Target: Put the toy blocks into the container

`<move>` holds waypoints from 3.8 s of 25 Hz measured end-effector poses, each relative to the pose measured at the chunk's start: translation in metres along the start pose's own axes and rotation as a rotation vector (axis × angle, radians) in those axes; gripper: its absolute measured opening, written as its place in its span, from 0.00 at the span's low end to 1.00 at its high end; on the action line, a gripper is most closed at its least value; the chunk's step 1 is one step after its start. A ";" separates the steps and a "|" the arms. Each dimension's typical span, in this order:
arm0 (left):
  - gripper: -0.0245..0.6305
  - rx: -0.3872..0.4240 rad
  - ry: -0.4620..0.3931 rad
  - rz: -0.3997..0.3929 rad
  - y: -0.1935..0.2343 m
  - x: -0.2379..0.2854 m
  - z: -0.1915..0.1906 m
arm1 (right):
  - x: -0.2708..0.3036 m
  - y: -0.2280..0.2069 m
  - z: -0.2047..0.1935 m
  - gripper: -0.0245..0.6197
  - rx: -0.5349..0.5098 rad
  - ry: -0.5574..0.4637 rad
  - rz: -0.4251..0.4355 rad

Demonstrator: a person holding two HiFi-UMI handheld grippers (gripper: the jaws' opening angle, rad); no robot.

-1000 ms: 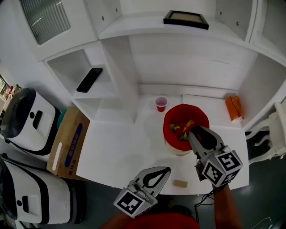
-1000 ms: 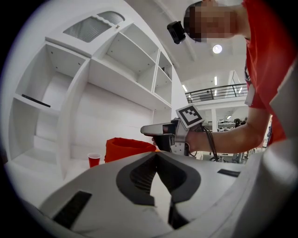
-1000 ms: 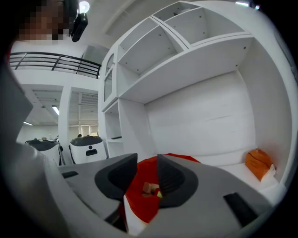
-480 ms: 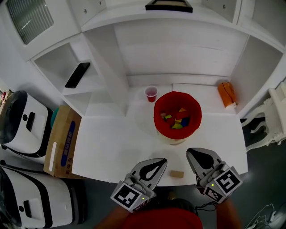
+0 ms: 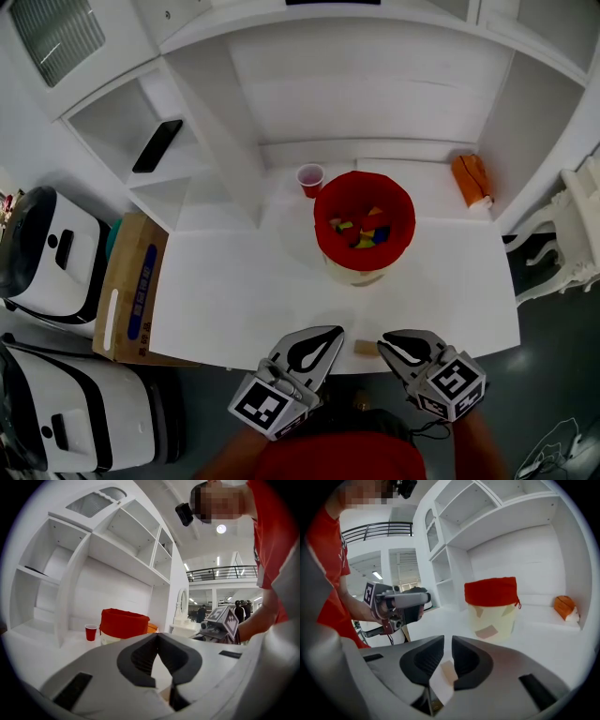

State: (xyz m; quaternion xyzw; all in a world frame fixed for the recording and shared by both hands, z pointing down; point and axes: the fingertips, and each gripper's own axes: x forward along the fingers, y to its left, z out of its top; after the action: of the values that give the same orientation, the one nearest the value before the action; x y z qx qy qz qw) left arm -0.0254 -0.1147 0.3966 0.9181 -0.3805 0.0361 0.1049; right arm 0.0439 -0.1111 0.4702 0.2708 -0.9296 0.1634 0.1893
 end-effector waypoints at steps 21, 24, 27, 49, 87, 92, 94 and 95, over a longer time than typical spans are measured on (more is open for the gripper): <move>0.06 -0.001 0.020 0.105 0.006 -0.015 -0.009 | 0.047 -0.005 -0.082 0.36 -0.244 0.384 0.049; 0.06 -0.006 0.021 0.103 0.008 -0.014 -0.008 | 0.051 -0.004 -0.085 0.39 -0.284 0.402 0.076; 0.06 -0.007 0.022 0.103 0.010 -0.014 -0.008 | 0.054 -0.005 -0.091 0.39 -0.317 0.437 0.110; 0.06 0.060 -0.118 0.064 0.022 0.005 0.028 | -0.028 -0.003 0.082 0.29 0.151 -0.350 -0.007; 0.06 0.102 -0.176 -0.044 -0.012 0.009 0.085 | -0.065 0.008 0.170 0.05 -0.063 -0.542 -0.238; 0.06 0.096 -0.127 -0.065 -0.031 0.009 0.080 | -0.075 0.021 0.161 0.05 -0.051 -0.561 -0.234; 0.06 0.100 -0.127 -0.068 -0.035 0.009 0.082 | -0.078 0.025 0.159 0.05 -0.048 -0.568 -0.232; 0.06 0.104 -0.127 -0.070 -0.037 0.009 0.082 | -0.079 0.027 0.158 0.05 -0.048 -0.569 -0.231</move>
State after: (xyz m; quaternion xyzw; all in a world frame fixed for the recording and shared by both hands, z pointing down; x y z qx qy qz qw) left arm 0.0060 -0.1132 0.3114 0.9355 -0.3517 -0.0063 0.0341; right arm 0.0488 -0.1191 0.2915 0.4049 -0.9120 0.0365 -0.0550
